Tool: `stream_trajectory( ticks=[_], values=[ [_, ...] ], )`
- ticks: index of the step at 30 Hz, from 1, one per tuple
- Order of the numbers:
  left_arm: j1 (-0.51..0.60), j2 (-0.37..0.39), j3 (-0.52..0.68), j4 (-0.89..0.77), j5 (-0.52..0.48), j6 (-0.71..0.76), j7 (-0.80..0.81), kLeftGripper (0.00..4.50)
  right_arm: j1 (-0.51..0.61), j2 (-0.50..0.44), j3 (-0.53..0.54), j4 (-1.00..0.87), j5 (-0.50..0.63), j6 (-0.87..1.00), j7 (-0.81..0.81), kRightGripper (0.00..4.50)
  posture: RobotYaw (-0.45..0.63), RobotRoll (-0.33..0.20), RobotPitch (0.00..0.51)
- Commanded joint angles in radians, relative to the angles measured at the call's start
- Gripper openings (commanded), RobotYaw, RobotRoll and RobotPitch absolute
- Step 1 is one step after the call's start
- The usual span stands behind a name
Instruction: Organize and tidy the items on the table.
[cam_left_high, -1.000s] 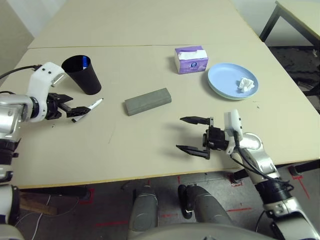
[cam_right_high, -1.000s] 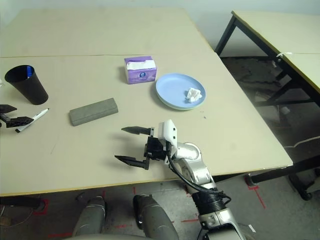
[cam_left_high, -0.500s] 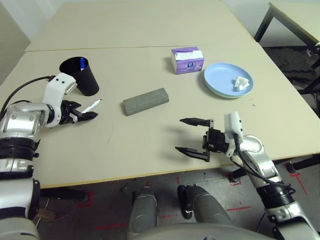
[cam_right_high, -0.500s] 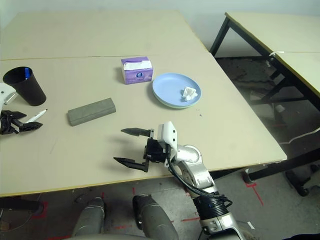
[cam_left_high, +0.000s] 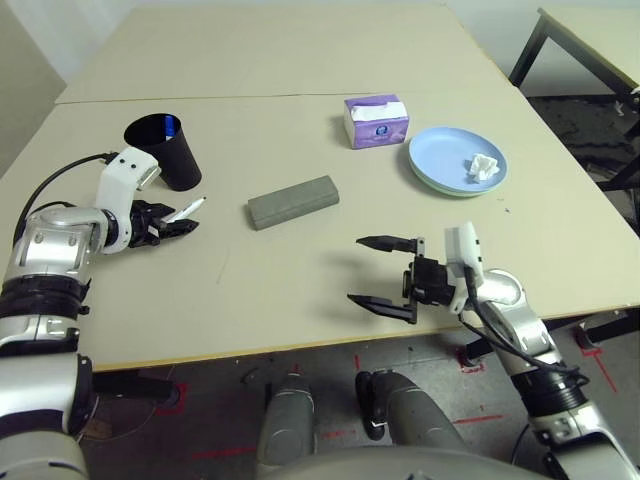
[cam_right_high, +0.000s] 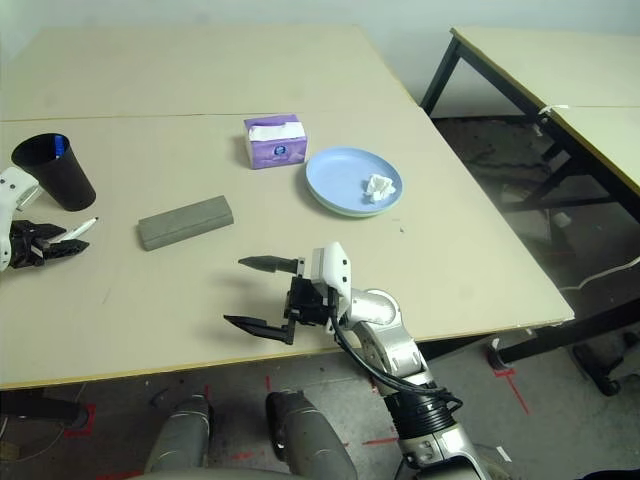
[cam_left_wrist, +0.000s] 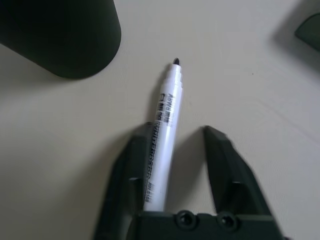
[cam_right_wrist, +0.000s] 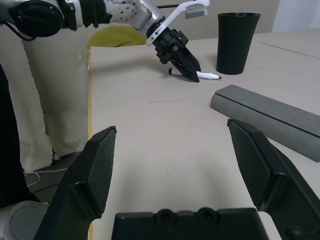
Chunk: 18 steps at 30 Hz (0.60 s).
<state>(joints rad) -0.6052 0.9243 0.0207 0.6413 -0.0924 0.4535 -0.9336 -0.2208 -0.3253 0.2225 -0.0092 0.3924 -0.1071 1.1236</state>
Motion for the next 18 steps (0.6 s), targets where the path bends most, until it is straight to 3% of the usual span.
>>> stream_trajectory(
  ticks=[1,3,9,18],
  values=[
    [0.004,-0.001,0.006,0.024,0.014,-0.003,0.012,0.83,-0.004,0.007,0.015,-0.01,-0.009,0.006,-0.004,4.5,-0.04,0.0,0.17],
    [0.004,0.001,0.009,0.021,0.012,-0.004,0.011,0.29,-0.012,0.011,0.013,-0.006,-0.008,0.006,-0.005,4.5,-0.04,0.0,0.167],
    [0.016,-0.003,0.028,-0.003,-0.027,0.023,-0.029,0.29,-0.024,0.014,0.009,0.009,-0.01,0.003,-0.004,4.5,-0.04,0.0,0.167],
    [0.093,0.046,0.051,-0.18,-0.095,-0.038,-0.202,0.29,-0.016,0.009,0.008,0.03,-0.011,-0.01,0.007,4.5,-0.02,0.0,0.166]
  ],
)
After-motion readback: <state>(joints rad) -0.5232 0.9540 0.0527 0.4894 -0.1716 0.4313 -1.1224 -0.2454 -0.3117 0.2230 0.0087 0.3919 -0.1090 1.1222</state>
